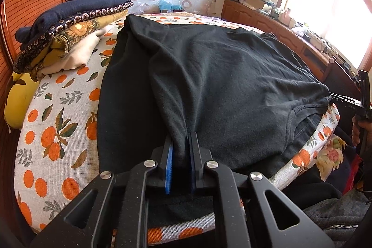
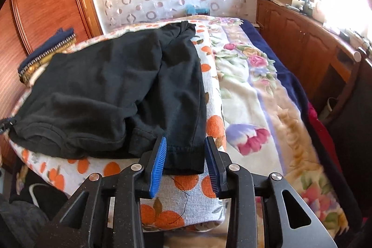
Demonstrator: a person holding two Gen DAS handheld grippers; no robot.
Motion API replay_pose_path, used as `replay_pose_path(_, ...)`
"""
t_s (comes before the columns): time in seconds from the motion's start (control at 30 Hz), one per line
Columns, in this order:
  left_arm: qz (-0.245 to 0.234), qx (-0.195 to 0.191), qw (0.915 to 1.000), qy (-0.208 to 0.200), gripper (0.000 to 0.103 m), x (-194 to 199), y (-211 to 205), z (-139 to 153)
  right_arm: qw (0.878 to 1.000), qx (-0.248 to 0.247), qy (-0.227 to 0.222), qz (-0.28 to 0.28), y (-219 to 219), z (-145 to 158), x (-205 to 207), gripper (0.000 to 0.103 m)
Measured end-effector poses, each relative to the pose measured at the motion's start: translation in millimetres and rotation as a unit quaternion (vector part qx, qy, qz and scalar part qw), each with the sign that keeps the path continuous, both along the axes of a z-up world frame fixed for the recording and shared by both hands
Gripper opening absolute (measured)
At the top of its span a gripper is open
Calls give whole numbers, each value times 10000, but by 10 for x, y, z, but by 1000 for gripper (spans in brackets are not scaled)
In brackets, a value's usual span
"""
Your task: Fold small clothes
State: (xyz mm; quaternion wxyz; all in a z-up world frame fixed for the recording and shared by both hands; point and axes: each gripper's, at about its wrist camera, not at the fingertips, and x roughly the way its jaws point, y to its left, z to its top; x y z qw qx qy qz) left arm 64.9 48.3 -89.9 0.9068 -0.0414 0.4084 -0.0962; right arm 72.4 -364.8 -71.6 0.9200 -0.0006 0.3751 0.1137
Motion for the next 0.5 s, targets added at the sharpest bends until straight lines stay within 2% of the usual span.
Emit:
replay_pose_path(0.03, -1, 0, 10000, -5, 12, 0, -4, -1, 10000, -22, 2, 8, -4, 4, 11, 34)
replay_pose_path(0.13, 1, -14, 10000, -19, 13, 0, 0, -2, 9999, -28, 44, 104, -3, 25, 14, 8)
replay_pose_path(0.27, -4, -41, 10000, -25, 13, -1, 3, -3, 9993, -332, -171, 17, -92, 155, -83, 6)
replay_pose_path(0.37, -2, -39, 10000, -29, 13, -4, 4, -3, 9996, -117, -213, -119, -289, 224, -94, 6)
replay_pose_path(0.5, 20, -51, 10000, -30, 13, -6, 10, -1, 9996, -217, -166, -57, -254, 166, -91, 6)
